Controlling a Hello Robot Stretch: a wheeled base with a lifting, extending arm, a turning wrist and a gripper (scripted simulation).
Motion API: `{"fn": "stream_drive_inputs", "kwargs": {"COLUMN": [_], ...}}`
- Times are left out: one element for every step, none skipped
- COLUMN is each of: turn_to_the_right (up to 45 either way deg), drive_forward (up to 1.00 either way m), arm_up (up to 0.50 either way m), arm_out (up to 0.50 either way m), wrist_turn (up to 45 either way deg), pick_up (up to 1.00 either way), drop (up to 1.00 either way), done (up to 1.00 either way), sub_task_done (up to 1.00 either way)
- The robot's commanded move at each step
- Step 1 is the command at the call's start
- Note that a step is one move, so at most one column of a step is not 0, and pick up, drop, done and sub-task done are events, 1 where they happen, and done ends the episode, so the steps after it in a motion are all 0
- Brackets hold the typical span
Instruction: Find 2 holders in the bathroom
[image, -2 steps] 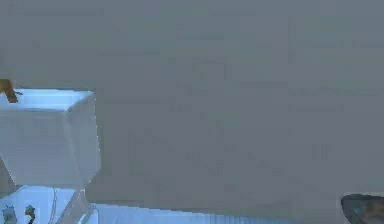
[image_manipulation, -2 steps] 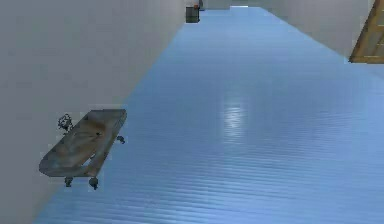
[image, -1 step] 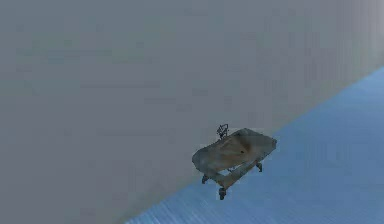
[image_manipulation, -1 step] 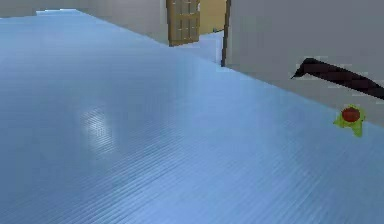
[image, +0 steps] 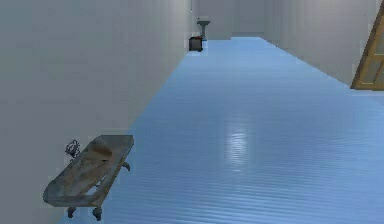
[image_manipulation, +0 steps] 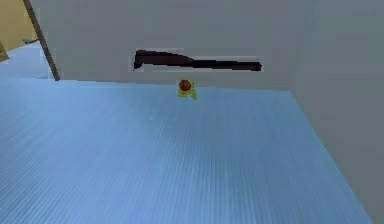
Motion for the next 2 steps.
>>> {"fn": "stream_drive_inputs", "kwargs": {"turn_to_the_right": [6.0, 0.0], "drive_forward": [0.00, 1.00], "arm_up": [0.00, 0.00], "arm_out": [0.00, 0.00], "wrist_turn": [0.0, 0.0], "pick_up": [0.00, 0.00], "drop": [0.00, 0.00], "done": [0.00, 0.00], "sub_task_done": [0.00, 0.00]}}
